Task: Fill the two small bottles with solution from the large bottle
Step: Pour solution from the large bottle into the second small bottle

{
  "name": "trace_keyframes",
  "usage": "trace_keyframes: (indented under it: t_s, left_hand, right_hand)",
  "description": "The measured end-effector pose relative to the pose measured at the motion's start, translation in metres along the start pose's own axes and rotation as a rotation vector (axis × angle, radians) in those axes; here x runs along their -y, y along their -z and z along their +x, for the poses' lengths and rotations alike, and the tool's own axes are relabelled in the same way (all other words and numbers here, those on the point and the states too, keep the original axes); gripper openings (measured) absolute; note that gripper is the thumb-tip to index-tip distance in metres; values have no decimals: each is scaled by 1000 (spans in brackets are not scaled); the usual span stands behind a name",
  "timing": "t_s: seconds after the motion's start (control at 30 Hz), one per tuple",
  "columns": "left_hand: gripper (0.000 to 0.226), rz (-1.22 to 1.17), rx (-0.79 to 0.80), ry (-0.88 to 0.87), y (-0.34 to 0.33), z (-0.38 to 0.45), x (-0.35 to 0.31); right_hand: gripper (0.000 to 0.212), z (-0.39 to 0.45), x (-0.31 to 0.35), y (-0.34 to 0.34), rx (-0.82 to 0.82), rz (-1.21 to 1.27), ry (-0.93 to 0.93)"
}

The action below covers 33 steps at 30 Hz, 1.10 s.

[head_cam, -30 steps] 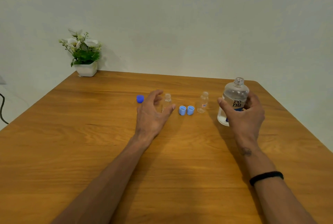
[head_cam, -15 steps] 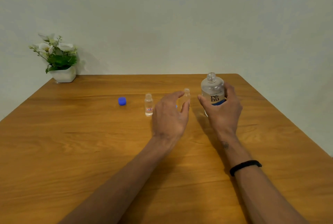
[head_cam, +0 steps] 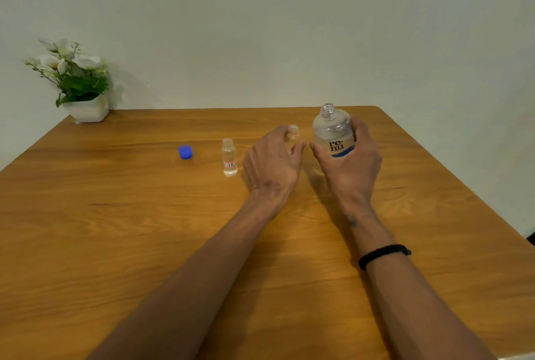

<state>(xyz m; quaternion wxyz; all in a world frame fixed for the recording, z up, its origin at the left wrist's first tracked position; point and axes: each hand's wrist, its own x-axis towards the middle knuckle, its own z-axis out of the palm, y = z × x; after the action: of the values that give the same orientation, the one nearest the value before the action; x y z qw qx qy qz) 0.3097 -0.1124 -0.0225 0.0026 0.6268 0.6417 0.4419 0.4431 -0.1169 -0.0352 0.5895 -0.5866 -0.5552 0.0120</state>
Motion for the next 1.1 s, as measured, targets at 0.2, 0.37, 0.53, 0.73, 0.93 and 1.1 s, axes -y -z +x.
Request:
trace_keyframes:
  t_s: [0.2,0.37,0.53,0.73,0.93,1.1]
  left_hand:
    - [49,-231,-41,-70,44,-38,33]
    - [41,-390,-29,18,60,-50,50]
    - [41,-452,24,37,58,-50,53]
    - [45,-629,109,178,58,-50,53]
    - [48,-692,136,231,57,-49,53]
    - [51,-689,135,237,57,-48,54]
  right_hand:
    - [76,-4,6,-3,58,-40,106]
    - [75,-10,14,-2,114,-69,222]
    - [69,-13,17,-2,135,-86,312]
    - [70,-15,16,-2,154,-104,395]
    - [72,-16,12,-6,171,-112,452]
    - [74,-16,12,-7,181,-126,485]
